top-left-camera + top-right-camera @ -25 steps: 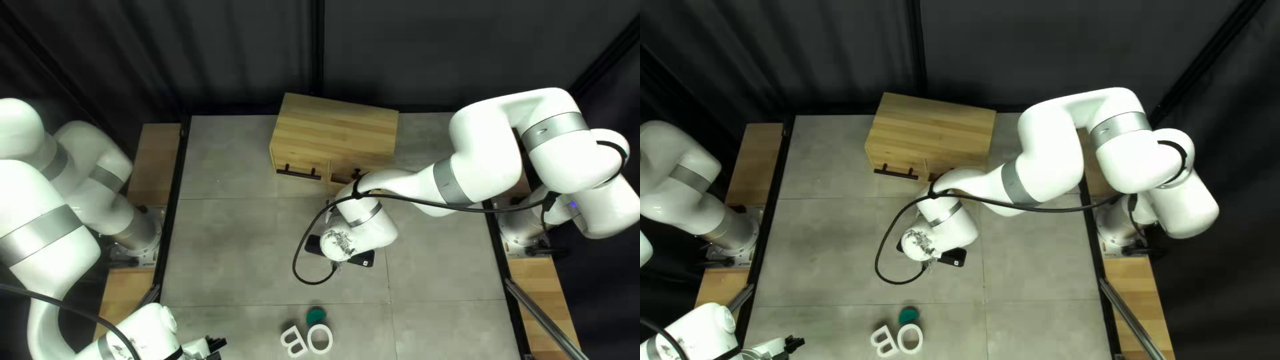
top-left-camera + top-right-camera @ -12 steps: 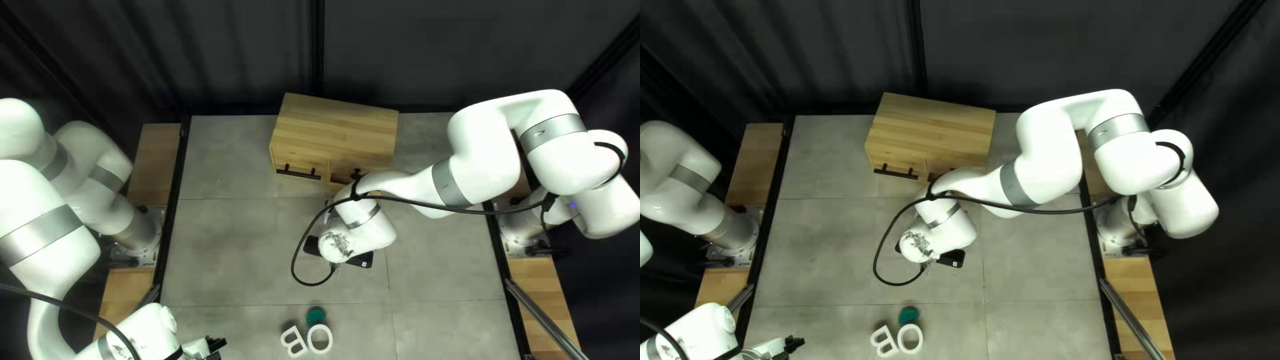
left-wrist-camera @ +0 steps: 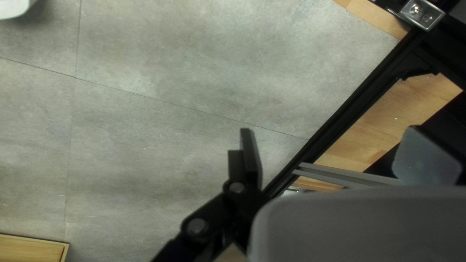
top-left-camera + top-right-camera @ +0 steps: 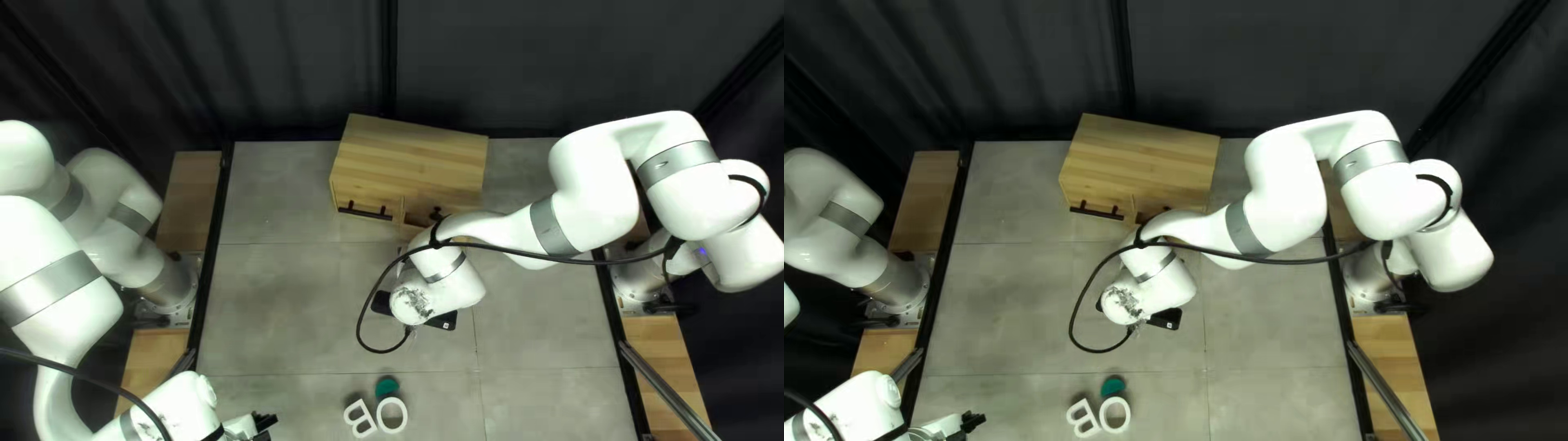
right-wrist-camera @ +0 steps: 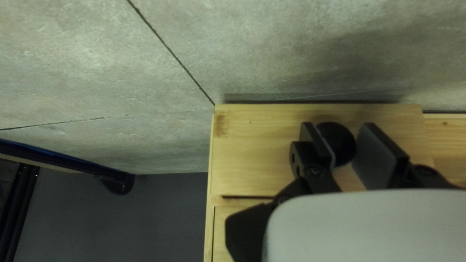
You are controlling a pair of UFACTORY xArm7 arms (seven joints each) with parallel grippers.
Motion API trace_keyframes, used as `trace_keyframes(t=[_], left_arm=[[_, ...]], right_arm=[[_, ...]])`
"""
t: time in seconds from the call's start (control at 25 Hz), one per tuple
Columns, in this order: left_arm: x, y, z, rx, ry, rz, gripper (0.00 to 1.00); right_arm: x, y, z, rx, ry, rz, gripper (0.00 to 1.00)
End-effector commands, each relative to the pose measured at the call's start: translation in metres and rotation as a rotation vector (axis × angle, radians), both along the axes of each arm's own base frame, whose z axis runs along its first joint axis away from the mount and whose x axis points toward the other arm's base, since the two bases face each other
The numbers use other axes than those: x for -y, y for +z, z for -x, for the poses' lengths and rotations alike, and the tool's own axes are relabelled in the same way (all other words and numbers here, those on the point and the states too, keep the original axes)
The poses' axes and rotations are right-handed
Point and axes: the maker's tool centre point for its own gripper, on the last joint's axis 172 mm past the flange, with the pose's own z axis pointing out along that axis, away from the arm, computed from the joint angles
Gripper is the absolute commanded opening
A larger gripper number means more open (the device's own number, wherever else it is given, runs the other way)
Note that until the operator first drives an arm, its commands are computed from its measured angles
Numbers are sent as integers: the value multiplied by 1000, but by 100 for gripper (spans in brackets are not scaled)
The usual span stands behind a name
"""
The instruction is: Open drawers and place objects into drawer and close
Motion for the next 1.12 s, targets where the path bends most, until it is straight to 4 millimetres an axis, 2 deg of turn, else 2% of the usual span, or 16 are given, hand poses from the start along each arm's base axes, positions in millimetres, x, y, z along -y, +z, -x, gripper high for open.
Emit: trace_keyframes(t=[0.04, 0.4, 0.44, 0.48, 0.52, 0.68, 0.8, 1.12], left_arm=[[0, 0, 0, 0, 0, 0, 100], [0, 0, 0, 0, 0, 0, 100], [0, 0, 0, 0, 0, 0, 100], [0, 0, 0, 0, 0, 0, 100], [0, 0, 0, 0, 0, 0, 100], [0, 0, 0, 0, 0, 0, 100], [0, 0, 0, 0, 0, 0, 100], [0, 0, 0, 0, 0, 0, 100]], right_arm=[[-3, 2, -1, -1, 2, 2, 4], [-6, 3, -4, -3, 6, 2, 4], [-7, 3, -4, -3, 7, 2, 9], [-8, 4, -4, -3, 8, 2, 38], [-8, 5, -4, -3, 8, 2, 100], [-14, 13, -7, -2, 11, 2, 100], [-14, 10, -5, -1, 6, 2, 100], [0, 1, -4, 6, -56, 5, 100]])
